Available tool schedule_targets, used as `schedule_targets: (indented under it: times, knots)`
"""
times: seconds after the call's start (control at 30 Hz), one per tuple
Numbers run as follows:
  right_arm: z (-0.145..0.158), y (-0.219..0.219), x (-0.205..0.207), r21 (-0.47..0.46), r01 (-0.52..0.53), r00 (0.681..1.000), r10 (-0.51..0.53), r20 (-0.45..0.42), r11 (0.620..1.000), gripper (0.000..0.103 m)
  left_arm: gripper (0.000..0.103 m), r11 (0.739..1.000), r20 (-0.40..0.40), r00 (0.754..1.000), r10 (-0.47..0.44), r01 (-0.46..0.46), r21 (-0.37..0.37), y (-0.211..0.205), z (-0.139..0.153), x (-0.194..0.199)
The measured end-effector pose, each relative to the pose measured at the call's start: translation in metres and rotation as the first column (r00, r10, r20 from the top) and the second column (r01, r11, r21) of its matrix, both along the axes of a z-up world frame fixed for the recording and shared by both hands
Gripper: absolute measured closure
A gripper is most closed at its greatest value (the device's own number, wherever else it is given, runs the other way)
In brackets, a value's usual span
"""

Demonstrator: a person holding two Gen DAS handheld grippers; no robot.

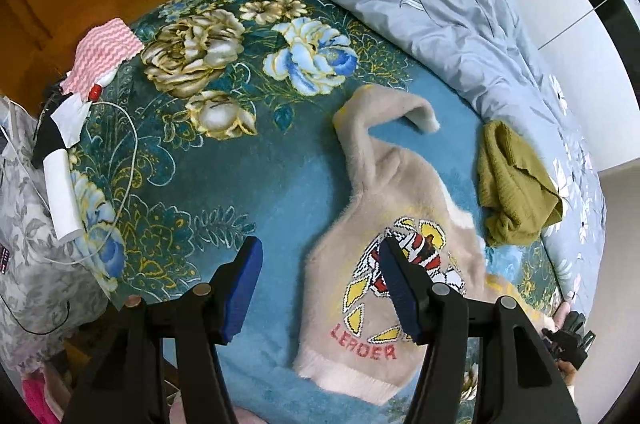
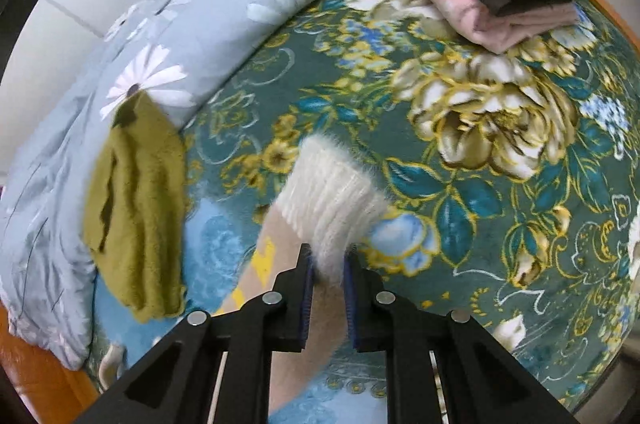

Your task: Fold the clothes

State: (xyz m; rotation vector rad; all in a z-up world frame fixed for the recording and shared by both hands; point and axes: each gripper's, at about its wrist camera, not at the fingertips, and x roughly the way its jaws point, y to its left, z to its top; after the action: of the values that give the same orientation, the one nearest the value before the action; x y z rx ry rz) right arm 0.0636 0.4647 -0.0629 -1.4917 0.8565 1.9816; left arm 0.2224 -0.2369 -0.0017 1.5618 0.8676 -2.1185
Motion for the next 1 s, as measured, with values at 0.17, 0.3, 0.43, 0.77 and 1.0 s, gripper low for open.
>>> schedule_targets:
  times: [0.17, 0.3, 0.43, 0.77, 1.0]
  knots:
    - [0.028, -0.011, 0.009, 0.052, -0.019, 0.999, 0.021, -0.034, 0.998, 0.073, 0.041, 1.000, -0.004, 1.000, -0.002, 0.003, 0.030, 0.001, -0.008, 0.012]
    - [0.031, -0.048, 0.032, 0.080, -0.083, 0.996, 0.086, -0.034, 0.993, 0.056, 0.041, 0.998, 0.038, 0.999, -0.024, 0.021, 0.056, 0.009, -0.032, 0.023]
    - [-0.004, -0.107, 0.059, -0.014, -0.219, 0.975, 0.219, 0.039, 0.976, 0.053, 0.041, 0.994, 0.093, 0.993, -0.066, 0.057, 0.094, 0.019, -0.067, 0.034]
    - [-0.124, -0.229, 0.129, -0.249, -0.376, 0.852, 0.439, 0.286, 0.893, 0.051, 0.041, 0.964, 0.197, 0.973, -0.119, 0.066, 0.257, 0.050, -0.180, 0.041]
    - [-0.147, -0.238, 0.146, -0.264, -0.317, 0.869, 0.391, 0.304, 0.911, 0.047, 0.042, 0.947, 0.229, 0.964, -0.136, 0.059, 0.315, 0.066, -0.230, 0.033]
